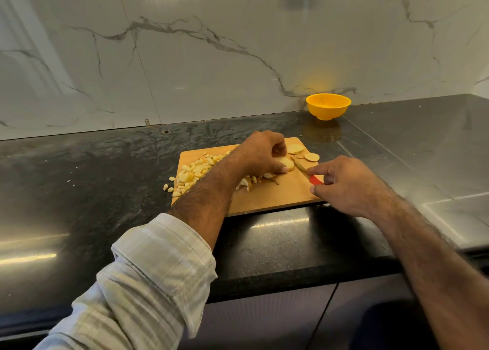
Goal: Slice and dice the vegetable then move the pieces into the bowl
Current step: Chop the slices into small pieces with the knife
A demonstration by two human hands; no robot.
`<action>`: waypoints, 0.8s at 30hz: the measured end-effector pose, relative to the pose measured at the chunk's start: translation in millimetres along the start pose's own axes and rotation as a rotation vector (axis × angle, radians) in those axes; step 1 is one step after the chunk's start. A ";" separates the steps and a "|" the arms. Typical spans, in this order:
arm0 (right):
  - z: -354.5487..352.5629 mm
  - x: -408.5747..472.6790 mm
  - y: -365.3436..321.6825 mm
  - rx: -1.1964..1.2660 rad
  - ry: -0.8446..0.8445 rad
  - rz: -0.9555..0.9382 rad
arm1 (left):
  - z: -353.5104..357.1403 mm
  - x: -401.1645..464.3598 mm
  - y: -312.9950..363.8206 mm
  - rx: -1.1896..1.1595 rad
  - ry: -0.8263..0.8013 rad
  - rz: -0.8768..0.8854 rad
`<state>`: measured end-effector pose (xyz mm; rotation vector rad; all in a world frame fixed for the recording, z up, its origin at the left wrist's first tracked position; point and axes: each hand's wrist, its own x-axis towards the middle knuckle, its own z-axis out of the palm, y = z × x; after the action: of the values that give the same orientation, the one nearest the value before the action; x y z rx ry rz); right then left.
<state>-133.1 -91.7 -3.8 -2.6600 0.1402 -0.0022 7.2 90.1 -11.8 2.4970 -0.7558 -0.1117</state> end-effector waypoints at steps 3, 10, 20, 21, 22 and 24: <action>6.6 0.6 -5.4 -0.009 0.008 -0.035 | -3.5 -0.9 -3.9 -0.034 -0.028 0.022; 10.6 -1.2 -14.9 -0.055 0.064 -0.028 | -6.7 0.8 -10.2 -0.013 -0.027 0.025; 28.7 -6.0 -39.3 -0.217 0.041 0.012 | -0.6 5.0 -4.1 0.120 -0.042 0.045; 29.6 -5.1 -42.0 -0.225 0.048 0.007 | -0.6 5.2 -3.4 0.123 -0.041 0.043; 30.5 -3.2 -43.8 -0.233 0.062 -0.004 | -0.9 5.8 -3.3 0.121 -0.038 0.040; 30.7 0.6 -46.6 -0.219 0.075 -0.011 | -1.6 4.9 -1.8 0.118 -0.036 0.035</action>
<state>-127.0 -36.5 -9.6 -2.8810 0.1583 -0.0958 12.6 89.5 -11.0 2.5983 -0.8431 -0.1024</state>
